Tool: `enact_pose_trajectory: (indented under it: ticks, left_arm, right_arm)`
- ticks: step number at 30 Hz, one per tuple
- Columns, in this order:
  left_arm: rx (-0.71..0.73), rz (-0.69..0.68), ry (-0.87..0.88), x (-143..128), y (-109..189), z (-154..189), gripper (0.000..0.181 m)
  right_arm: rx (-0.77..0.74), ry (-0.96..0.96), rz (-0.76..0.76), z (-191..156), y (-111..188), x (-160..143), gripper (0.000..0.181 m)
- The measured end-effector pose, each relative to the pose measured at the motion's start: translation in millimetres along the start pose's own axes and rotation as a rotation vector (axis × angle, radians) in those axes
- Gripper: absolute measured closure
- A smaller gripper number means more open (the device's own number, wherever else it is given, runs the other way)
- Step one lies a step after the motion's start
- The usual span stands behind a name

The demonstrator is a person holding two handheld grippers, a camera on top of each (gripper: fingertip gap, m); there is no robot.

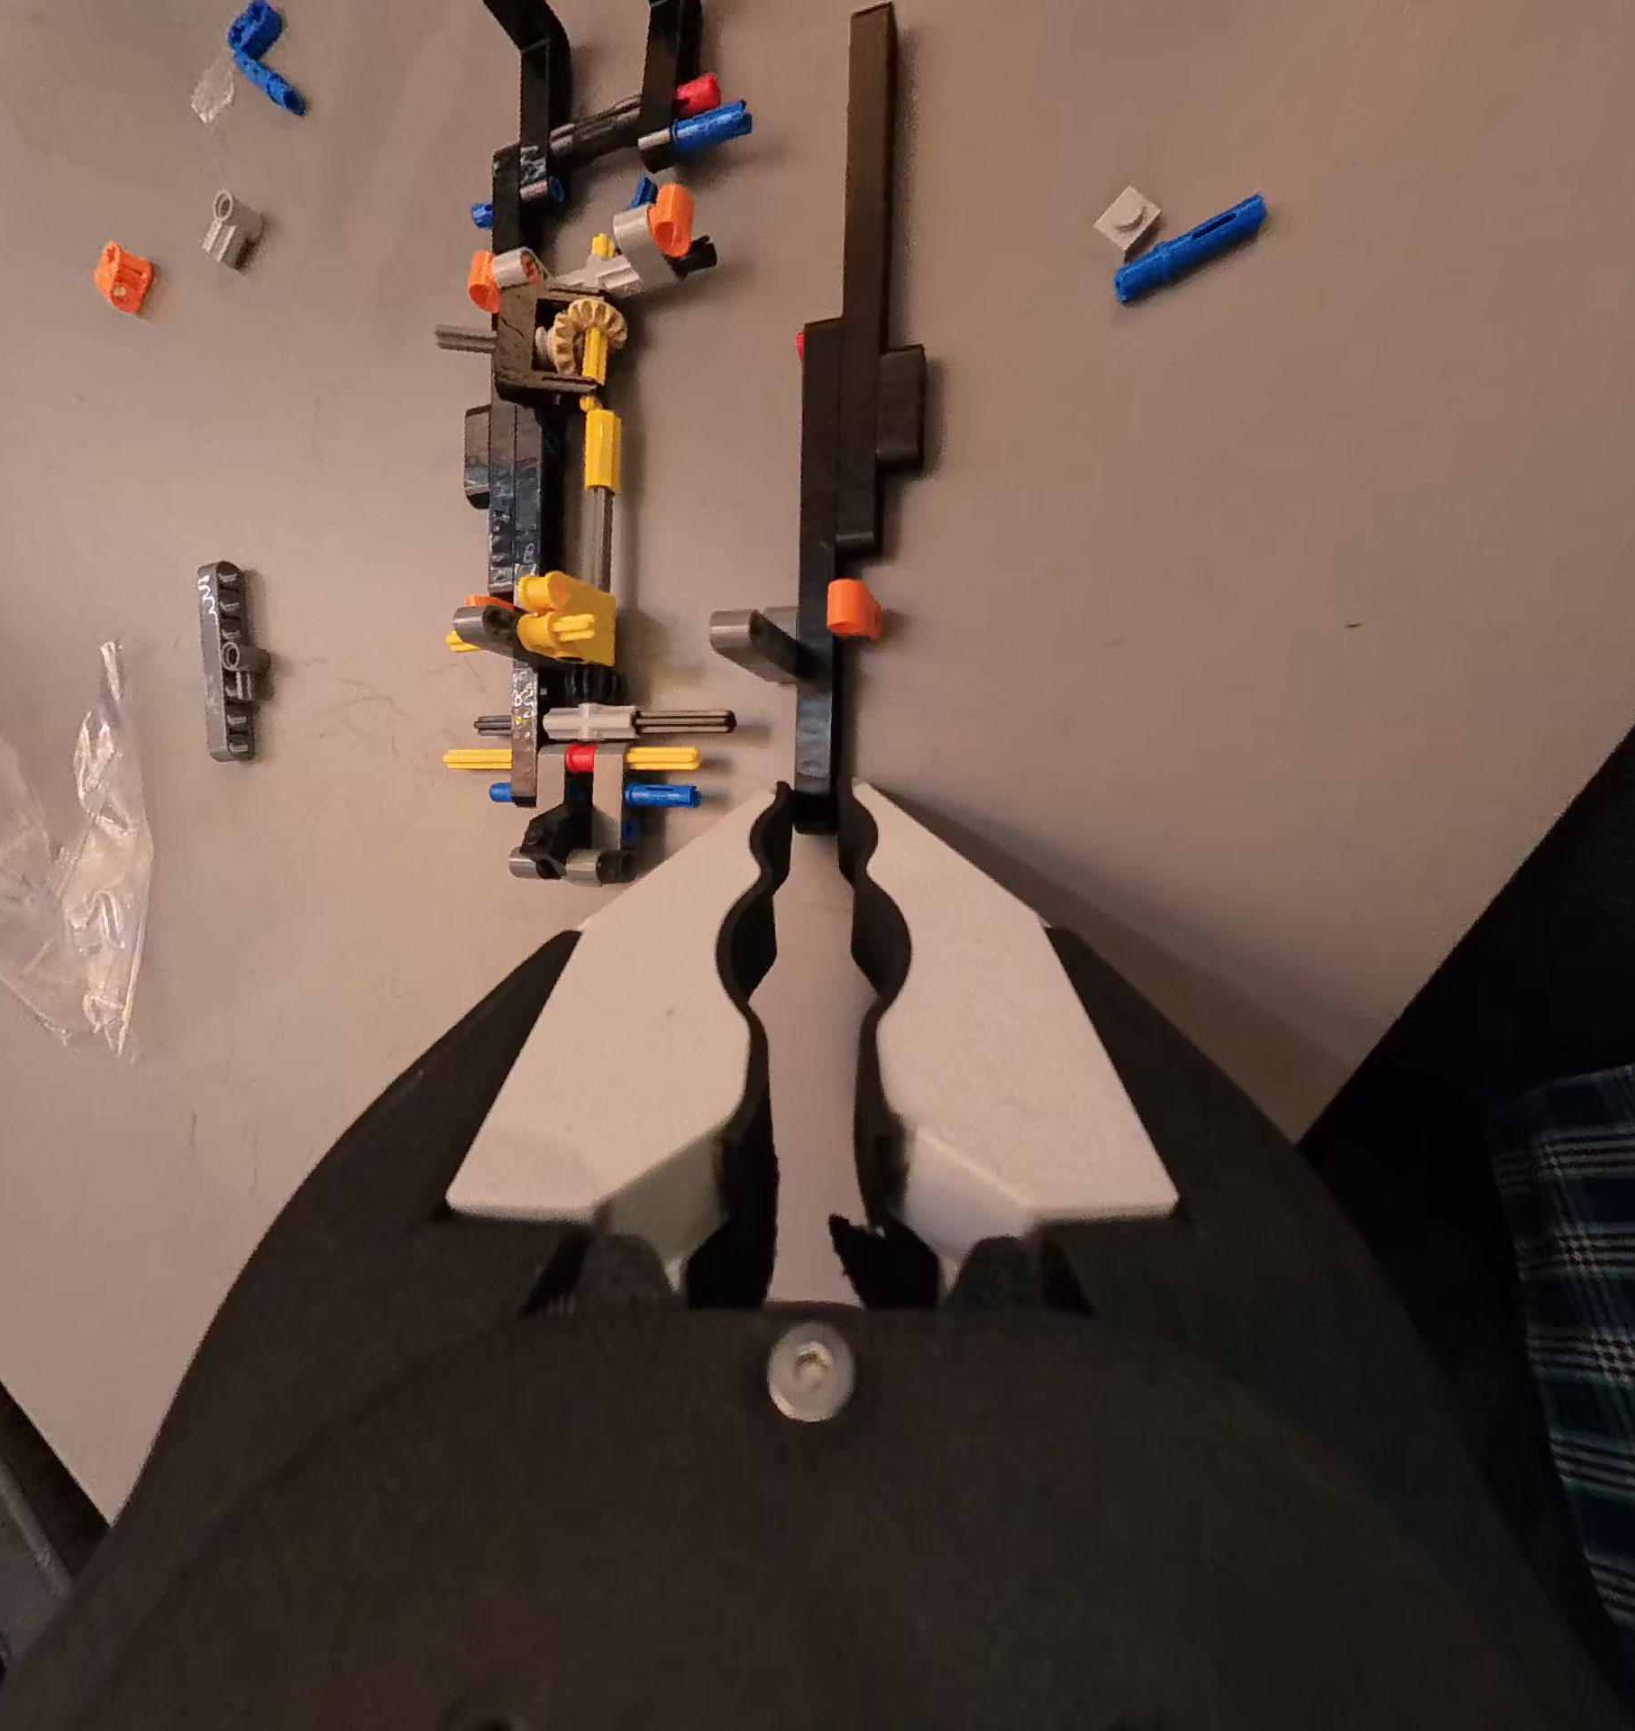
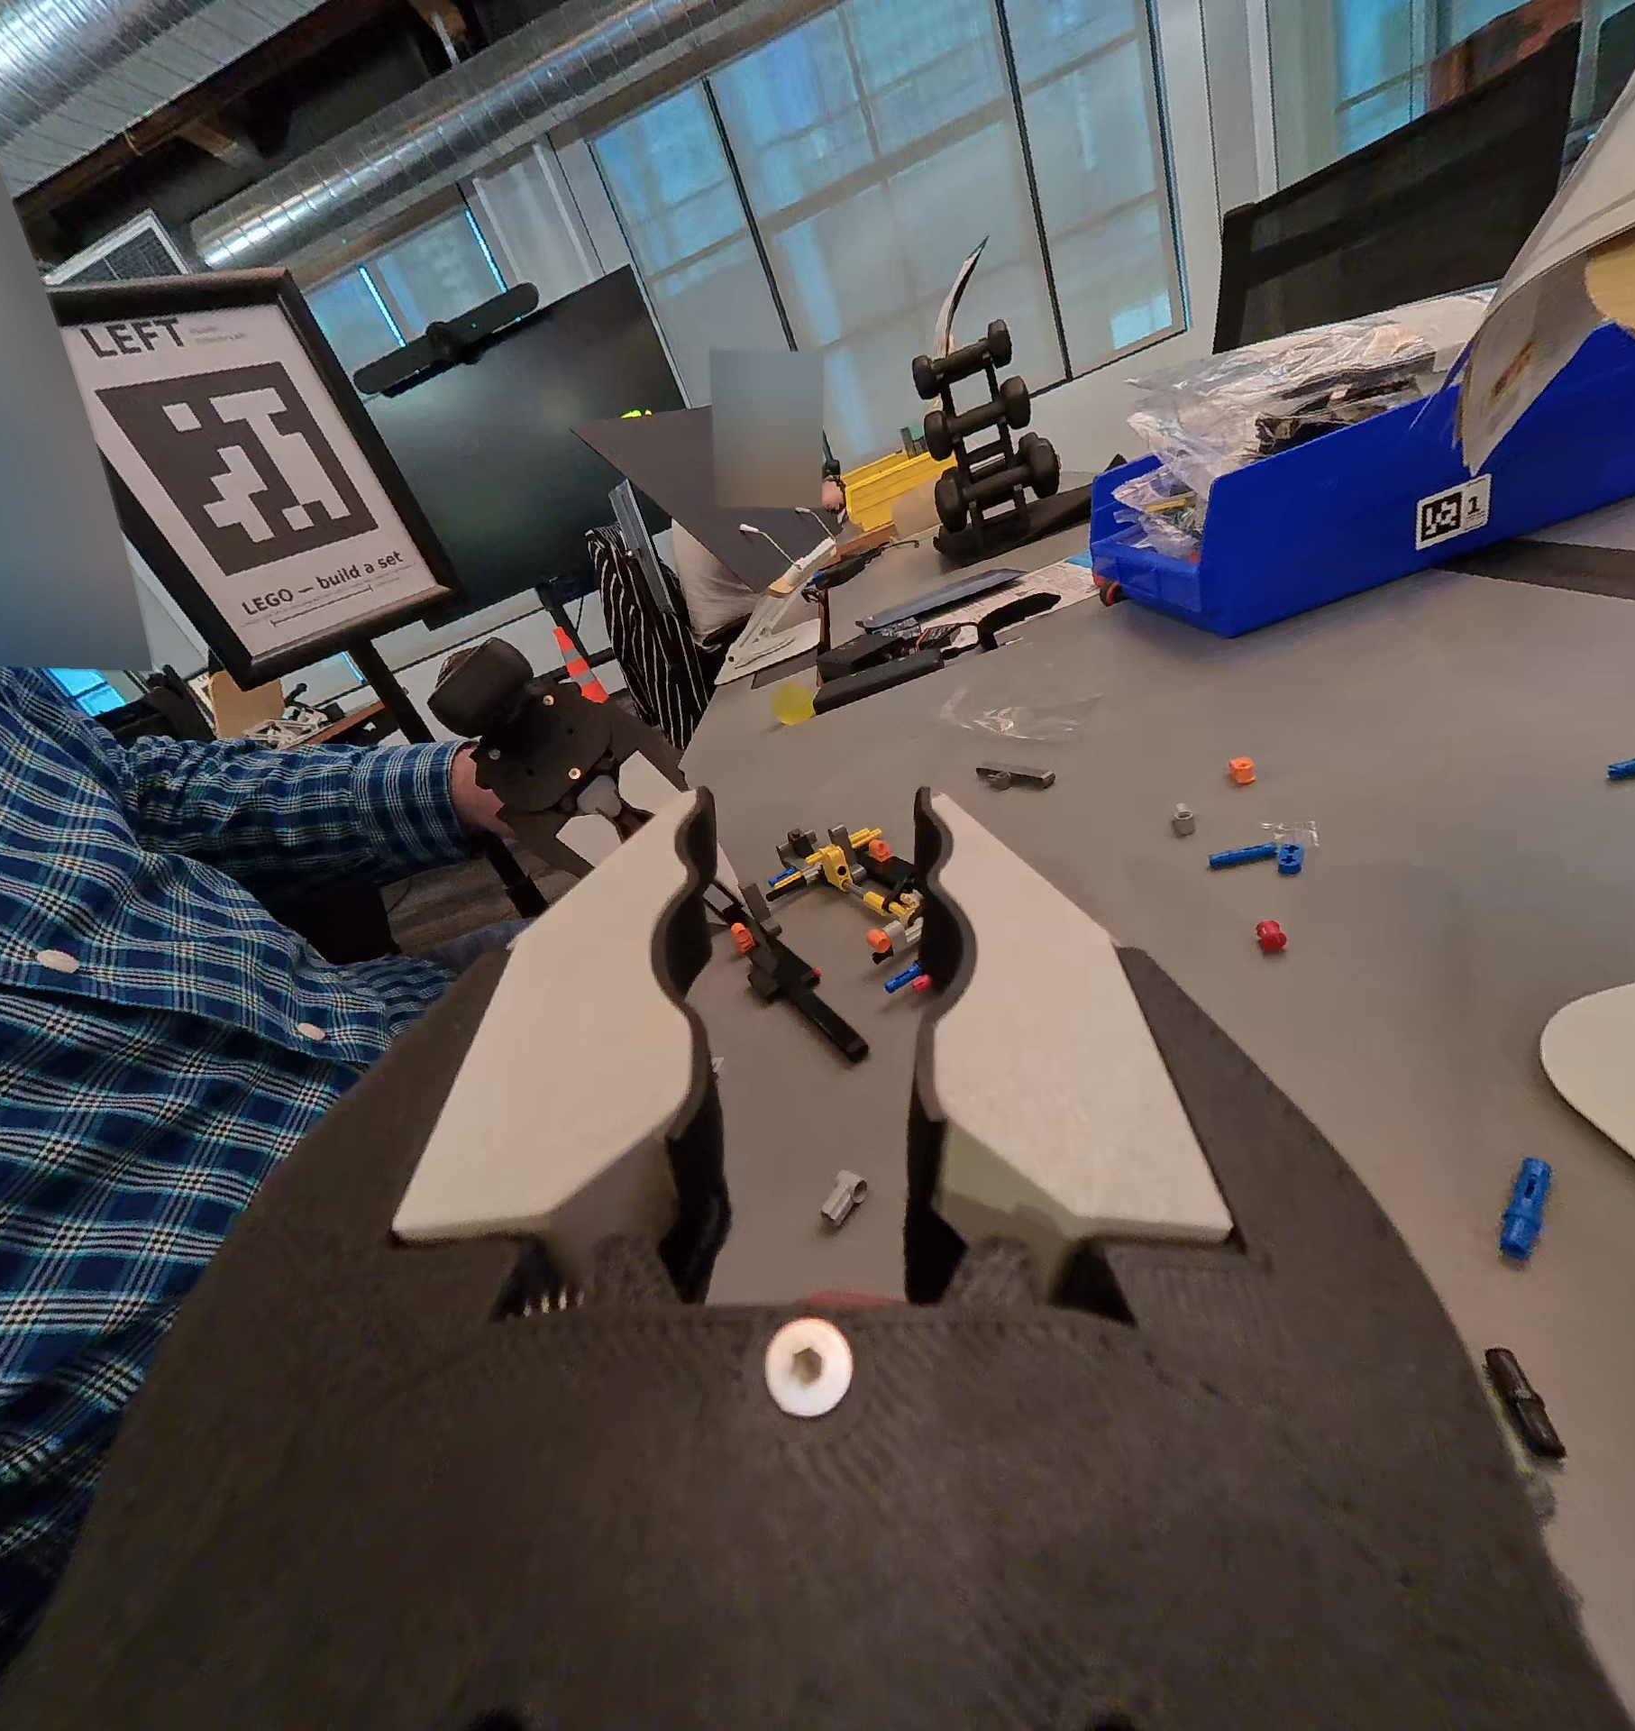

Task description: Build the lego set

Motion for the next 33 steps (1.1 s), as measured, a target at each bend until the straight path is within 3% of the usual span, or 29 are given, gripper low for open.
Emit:
enact_pose_trajectory:
  ticks: [10,16,33]
  left_arm:
    - [0.009,0.007,-0.001,0.2,0.0,-0.2,0.173]
    - [0.019,0.017,0.021,-2.8,3.5,-2.7,0.163]
    - [0.021,0.015,0.028,-4.0,4.1,-1.7,0.165]
  right_arm:
    - [0.001,0.005,-0.007,-0.9,-0.1,-0.2,0.14]
    - [0.002,0.01,-0.02,-1.4,-1.1,-1.6,0.14]
    - [-0.005,0.039,-0.061,-3.6,-3.4,-4.3,0.14]
Point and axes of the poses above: each gripper's, where its closed fingertips meet, y back along the fingers, x out of its top, z = x × y across the jaws, the point moved 5 cm from there along y, back along the fingers, and after that the axes turned 14 degrees about y, right-handed, at the moved point
